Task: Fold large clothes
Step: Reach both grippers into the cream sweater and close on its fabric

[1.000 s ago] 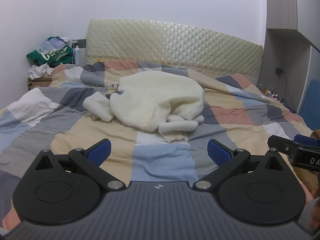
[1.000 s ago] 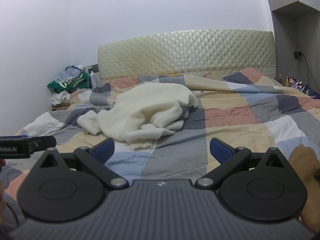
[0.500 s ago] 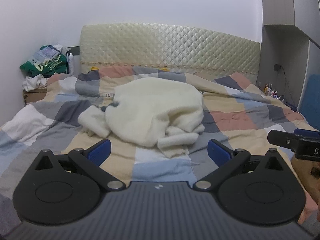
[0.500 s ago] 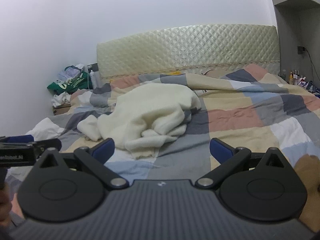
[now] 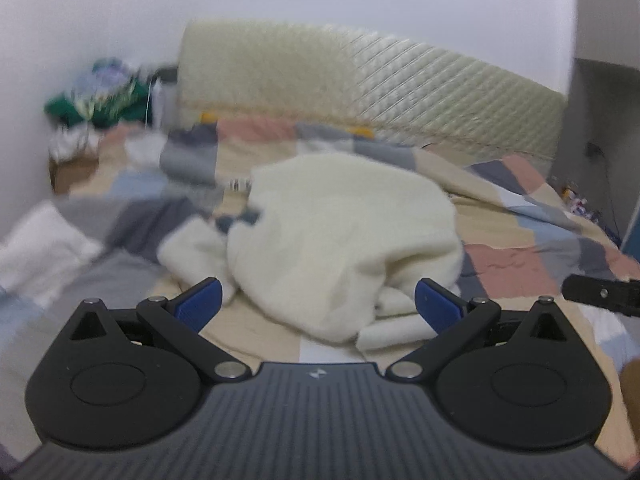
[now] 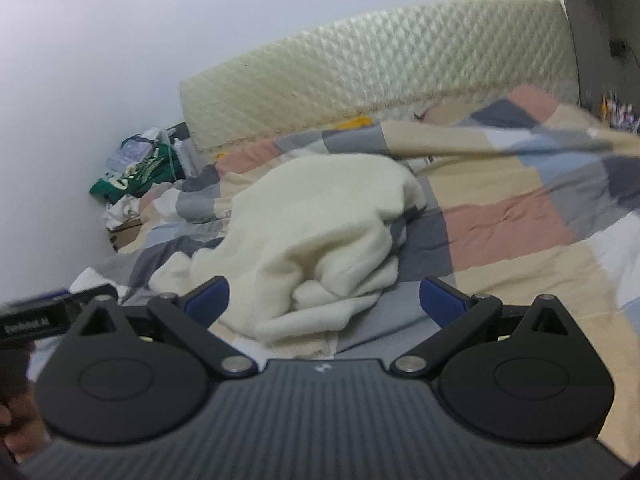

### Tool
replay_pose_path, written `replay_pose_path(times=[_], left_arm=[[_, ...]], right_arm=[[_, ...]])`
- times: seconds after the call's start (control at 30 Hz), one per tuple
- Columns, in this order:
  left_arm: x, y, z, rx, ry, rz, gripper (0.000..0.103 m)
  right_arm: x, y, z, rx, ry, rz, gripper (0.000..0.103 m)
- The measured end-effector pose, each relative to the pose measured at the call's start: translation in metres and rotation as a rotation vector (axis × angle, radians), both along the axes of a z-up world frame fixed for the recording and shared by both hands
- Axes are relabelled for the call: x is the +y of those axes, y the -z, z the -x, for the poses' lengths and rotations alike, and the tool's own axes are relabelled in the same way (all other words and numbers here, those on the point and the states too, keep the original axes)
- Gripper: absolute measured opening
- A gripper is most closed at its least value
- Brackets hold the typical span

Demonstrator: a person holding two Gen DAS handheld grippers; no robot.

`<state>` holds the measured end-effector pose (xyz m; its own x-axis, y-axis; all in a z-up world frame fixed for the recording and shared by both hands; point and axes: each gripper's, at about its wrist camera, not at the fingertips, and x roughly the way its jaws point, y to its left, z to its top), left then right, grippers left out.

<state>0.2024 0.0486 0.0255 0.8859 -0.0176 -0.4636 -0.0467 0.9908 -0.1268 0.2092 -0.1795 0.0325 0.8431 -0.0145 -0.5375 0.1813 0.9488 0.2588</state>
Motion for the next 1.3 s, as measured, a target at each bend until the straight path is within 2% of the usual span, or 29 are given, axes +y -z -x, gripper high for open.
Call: replay_pose_path(times=[0.17,0.23,0.3,0.43,0.5,0.6,0.67,0.73,0.8,0.87,0.9,0.97,1.03,1.13,1.23,1.3], left_arm=[[0.02,0.052,-0.064,0.124,-0.02,0.115,0.103],[0.027,0.071,-0.086,0.168,-0.032,0.142,0.103],[0.034,0.088,-0.107,0.189,-0.035,0.178,0.102],[0.043,0.114,-0.137,0.185,-0.007,0.236,0.102],[0.05,0.128,-0.15,0.179,-0.002,0.295,0.102],[0.055,0.145,-0.169,0.16,0.003,0.354,0.097],[0.056,0.159,-0.178,0.173,0.007,0.406,0.086],[0.055,0.171,-0.186,0.183,0.026,0.431,0.079],[0.055,0.177,-0.188,0.142,0.016,0.446,0.063],[0.053,0.184,-0.189,0.137,0.005,0.477,0.041],[0.052,0.183,-0.191,0.151,0.017,0.464,0.034],[0.058,0.177,-0.184,0.127,0.015,0.456,0.013],[0.065,0.17,-0.178,0.102,0.012,0.499,0.008],[0.065,0.15,-0.163,0.036,0.032,0.495,0.007],[0.066,0.125,-0.142,-0.04,0.036,0.486,0.006],[0.073,0.111,-0.126,-0.064,0.026,0.52,0.006]], right_arm=[[-0.012,0.04,-0.05,0.06,-0.002,-0.08,0.102],[-0.015,0.057,-0.071,0.084,-0.011,-0.097,0.095],[-0.018,0.074,-0.09,0.096,-0.029,-0.116,0.093],[-0.032,0.101,-0.116,0.088,-0.027,-0.172,0.082],[-0.04,0.113,-0.126,0.073,-0.009,-0.224,0.079],[-0.051,0.131,-0.142,0.051,-0.013,-0.298,0.074],[-0.053,0.142,-0.151,0.061,-0.014,-0.309,0.07],[-0.056,0.15,-0.159,0.057,-0.022,-0.324,0.054],[-0.057,0.155,-0.163,0.03,-0.033,-0.337,0.044],[-0.057,0.155,-0.166,0.001,-0.082,-0.315,0.033],[-0.057,0.154,-0.166,-0.015,-0.104,-0.278,0.027],[-0.06,0.153,-0.164,-0.022,-0.124,-0.265,0.021],[-0.064,0.148,-0.158,-0.042,-0.123,-0.291,0.015],[-0.067,0.143,-0.146,-0.076,-0.119,-0.307,0.013],[-0.063,0.127,-0.132,-0.101,-0.13,-0.279,0.012],[-0.061,0.111,-0.119,-0.154,-0.132,-0.272,0.012]])
